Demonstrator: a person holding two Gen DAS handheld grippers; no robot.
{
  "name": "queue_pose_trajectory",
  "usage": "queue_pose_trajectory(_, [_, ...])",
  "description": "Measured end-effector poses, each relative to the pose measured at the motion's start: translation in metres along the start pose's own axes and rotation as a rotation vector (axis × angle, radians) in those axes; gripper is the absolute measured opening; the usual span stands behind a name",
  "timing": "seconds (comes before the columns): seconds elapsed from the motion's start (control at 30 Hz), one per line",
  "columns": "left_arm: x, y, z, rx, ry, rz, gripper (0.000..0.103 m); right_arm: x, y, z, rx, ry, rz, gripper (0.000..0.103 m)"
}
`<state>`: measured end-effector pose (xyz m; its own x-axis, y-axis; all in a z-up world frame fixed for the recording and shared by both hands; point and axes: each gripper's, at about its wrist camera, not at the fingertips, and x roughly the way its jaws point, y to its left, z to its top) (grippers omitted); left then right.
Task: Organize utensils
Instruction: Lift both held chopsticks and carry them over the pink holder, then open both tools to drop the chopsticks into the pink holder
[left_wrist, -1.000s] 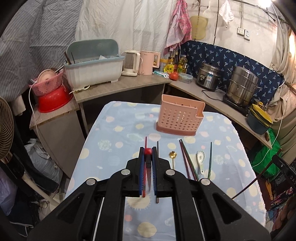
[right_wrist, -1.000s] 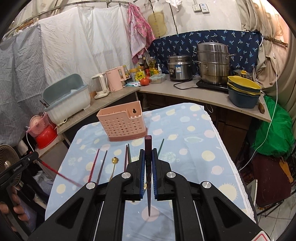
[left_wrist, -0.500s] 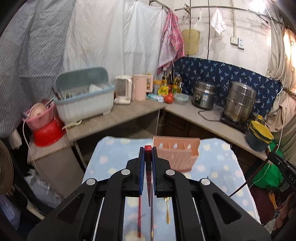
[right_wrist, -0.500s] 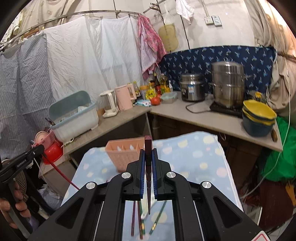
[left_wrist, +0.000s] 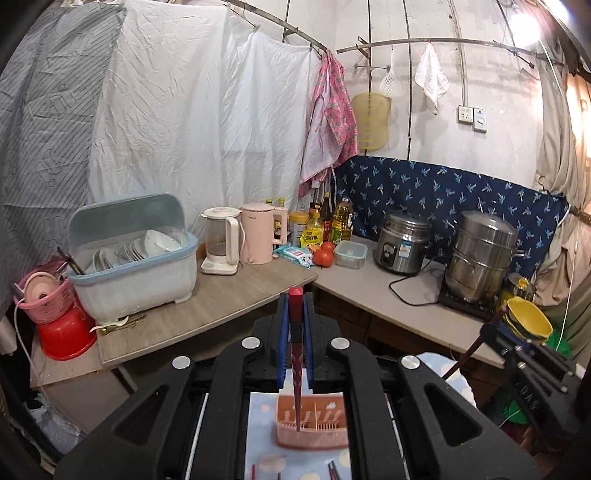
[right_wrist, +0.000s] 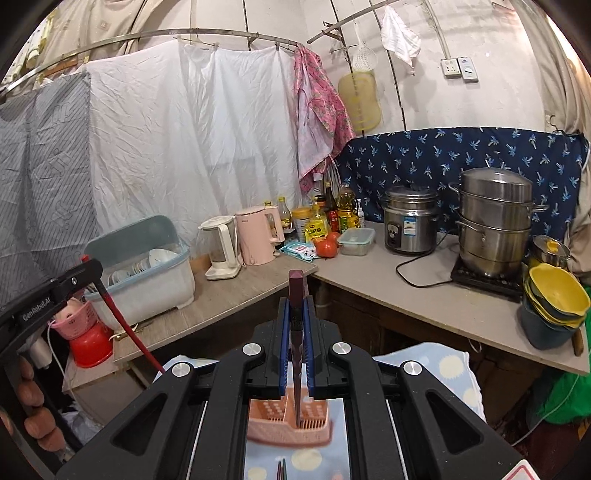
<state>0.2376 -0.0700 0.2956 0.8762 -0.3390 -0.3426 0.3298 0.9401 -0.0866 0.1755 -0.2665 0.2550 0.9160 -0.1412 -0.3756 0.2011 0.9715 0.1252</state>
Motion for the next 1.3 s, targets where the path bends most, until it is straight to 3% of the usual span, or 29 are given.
queue_pose_trajectory(0.2, [0.054, 0.008, -0.018, -0.025, 0.008, -0.025, 0.007, 0.060, 0.000, -0.022, -0.013, 0.044, -0.005, 0.007])
queue_pose_trajectory(0.43, [0.113, 0.027, -0.071, -0.060, 0.113, 0.001, 0.007, 0.100, -0.013, -0.064, -0.001, 0.121, -0.016, 0.007])
queue_pose_trajectory(0.7, [0.134, 0.041, -0.105, -0.078, 0.188, 0.033, 0.008, 0.112, -0.033, -0.091, 0.026, 0.161, -0.054, 0.008])
queue_pose_trajectory(0.77, [0.134, 0.043, -0.110, -0.089, 0.193, 0.039, 0.010, 0.110, -0.037, -0.093, 0.038, 0.160, -0.055, 0.016])
queue_pose_trajectory(0.8, [0.134, 0.045, -0.112, -0.093, 0.194, 0.047, 0.013, 0.107, -0.038, -0.094, 0.039, 0.154, -0.068, 0.032])
queue_pose_trajectory(0.83, [0.134, 0.044, -0.112, -0.095, 0.199, 0.052, 0.027, 0.102, -0.039, -0.094, 0.042, 0.134, -0.085, 0.052])
queue_pose_trajectory(0.87, [0.132, 0.046, -0.113, -0.101, 0.203, 0.068, 0.048, 0.097, -0.040, -0.093, 0.046, 0.113, -0.095, 0.059])
queue_pose_trajectory(0.9, [0.128, 0.048, -0.113, -0.110, 0.195, 0.088, 0.055, 0.092, -0.041, -0.092, 0.049, 0.092, -0.107, 0.064])
queue_pose_trajectory(0.97, [0.118, 0.053, -0.112, -0.126, 0.172, 0.111, 0.065, 0.081, -0.043, -0.090, 0.047, 0.067, -0.122, 0.065])
queue_pose_trajectory(1.3, [0.061, 0.069, -0.126, -0.116, 0.176, 0.175, 0.068, 0.020, -0.052, -0.101, 0.076, 0.075, -0.129, 0.067])
